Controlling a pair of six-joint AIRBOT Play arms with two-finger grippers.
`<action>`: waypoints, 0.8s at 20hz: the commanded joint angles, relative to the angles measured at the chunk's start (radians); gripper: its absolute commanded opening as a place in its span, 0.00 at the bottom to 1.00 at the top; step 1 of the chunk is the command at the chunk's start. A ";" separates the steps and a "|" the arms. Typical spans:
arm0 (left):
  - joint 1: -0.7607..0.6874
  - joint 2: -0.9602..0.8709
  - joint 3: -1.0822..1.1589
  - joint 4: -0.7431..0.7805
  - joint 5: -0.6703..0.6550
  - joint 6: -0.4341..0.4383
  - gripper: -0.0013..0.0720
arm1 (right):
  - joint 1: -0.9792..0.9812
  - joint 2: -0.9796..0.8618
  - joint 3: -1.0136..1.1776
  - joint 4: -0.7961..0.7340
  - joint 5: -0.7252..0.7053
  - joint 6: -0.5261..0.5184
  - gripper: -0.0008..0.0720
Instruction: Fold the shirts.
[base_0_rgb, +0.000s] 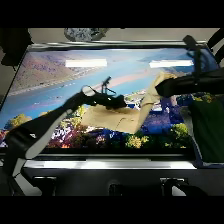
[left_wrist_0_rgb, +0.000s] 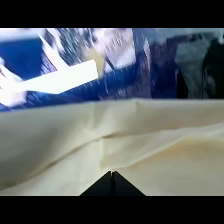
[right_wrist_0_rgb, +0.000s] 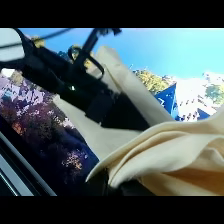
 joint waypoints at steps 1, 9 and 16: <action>0.200 0.164 0.000 0.322 -0.031 -0.080 0.04 | 0.187 -0.093 0.000 0.003 -0.170 -0.026 0.07; 0.535 0.458 -0.001 0.447 -0.188 -0.054 0.04 | 0.570 -0.532 0.001 0.423 -0.601 -0.052 0.33; 0.532 0.469 -0.038 0.450 -0.256 0.016 0.05 | 0.369 -0.503 0.001 0.164 -0.302 -0.023 0.96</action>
